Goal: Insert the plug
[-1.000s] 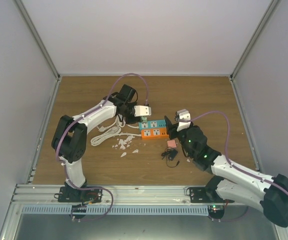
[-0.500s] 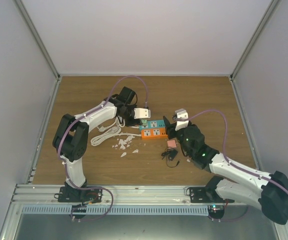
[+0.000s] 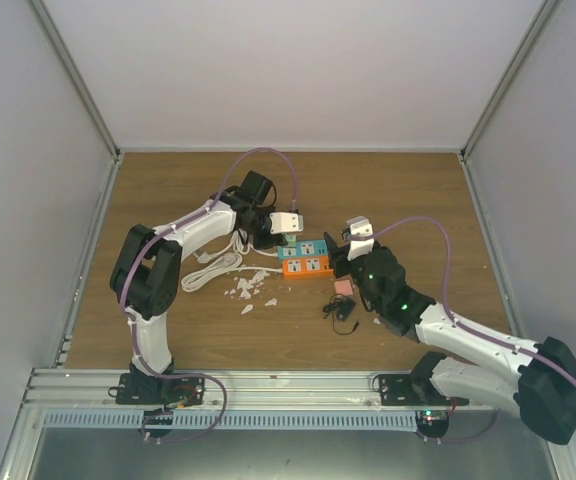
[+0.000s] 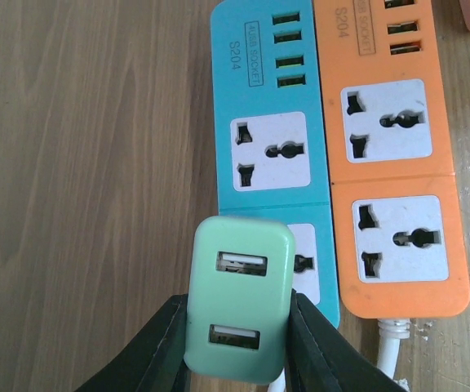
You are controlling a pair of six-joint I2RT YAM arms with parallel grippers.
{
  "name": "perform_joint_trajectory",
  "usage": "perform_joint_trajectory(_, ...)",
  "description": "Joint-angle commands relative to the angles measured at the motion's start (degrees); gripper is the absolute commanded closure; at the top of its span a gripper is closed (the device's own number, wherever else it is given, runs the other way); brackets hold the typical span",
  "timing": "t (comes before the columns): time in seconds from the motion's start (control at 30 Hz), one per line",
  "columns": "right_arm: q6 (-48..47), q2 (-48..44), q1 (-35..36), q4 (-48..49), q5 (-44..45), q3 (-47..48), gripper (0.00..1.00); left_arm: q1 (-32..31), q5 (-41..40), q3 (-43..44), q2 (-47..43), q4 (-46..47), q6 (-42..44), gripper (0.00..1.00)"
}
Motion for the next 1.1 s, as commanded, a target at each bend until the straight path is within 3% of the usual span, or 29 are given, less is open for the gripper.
perform_joint_trajectory(0.0, 0.69, 0.26, -0.28, 0.48, 0.49, 1.65, 0.43, 0.05, 0.88, 0.09, 3.32, -2.16, -0.03, 1.00)
perform_joint_trajectory(1.07, 0.80, -0.26, -0.29, 0.04, 0.96, 1.76, 0.42, -3.20, -4.25, 2.96, 11.03, -7.30, -0.18, 1.00)
